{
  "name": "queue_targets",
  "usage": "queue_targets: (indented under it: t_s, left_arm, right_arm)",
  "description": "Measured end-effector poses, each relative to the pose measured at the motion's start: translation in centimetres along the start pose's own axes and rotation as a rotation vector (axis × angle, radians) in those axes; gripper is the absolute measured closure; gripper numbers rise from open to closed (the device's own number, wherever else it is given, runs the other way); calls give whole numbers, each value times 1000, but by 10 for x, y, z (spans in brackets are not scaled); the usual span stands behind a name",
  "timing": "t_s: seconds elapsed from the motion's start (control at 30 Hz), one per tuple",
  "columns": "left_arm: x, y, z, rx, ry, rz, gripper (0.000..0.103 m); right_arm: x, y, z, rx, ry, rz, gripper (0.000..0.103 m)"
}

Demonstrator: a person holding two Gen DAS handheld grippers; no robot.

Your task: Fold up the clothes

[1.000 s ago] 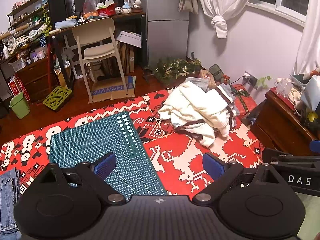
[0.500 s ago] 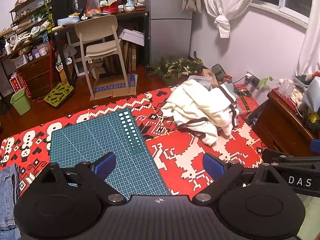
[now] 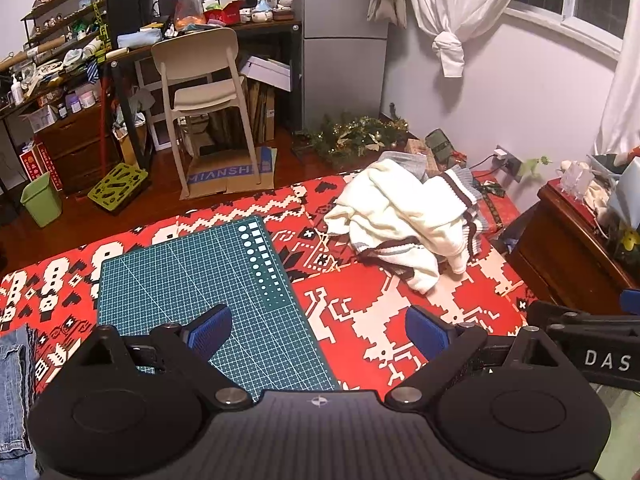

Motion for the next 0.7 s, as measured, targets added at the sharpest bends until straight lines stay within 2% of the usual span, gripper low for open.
queue_targets:
  t_s: [0.43, 0.57, 0.7]
  left_arm:
    - [-27, -1, 4, -3, 15, 38, 9]
    - [-41, 2, 4, 18, 52, 53, 9]
    - [-55, 3, 7, 6, 69, 56, 9]
  right_arm:
    - [-25, 2, 5, 7, 40, 20, 1]
    - [-42, 6, 5, 25, 35, 16, 1]
    - [-62, 11, 13, -46, -2, -22, 1]
Point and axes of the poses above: each gripper's, at about its wrist camera, not at the fingertips, and x roughly against the way its jaws point, z to its right, y to its underside, the point moved 2 cm from there along -x, roughly the way its jaws point, and after that the axes turned 13 degrees about z, right-handed, at the moved point
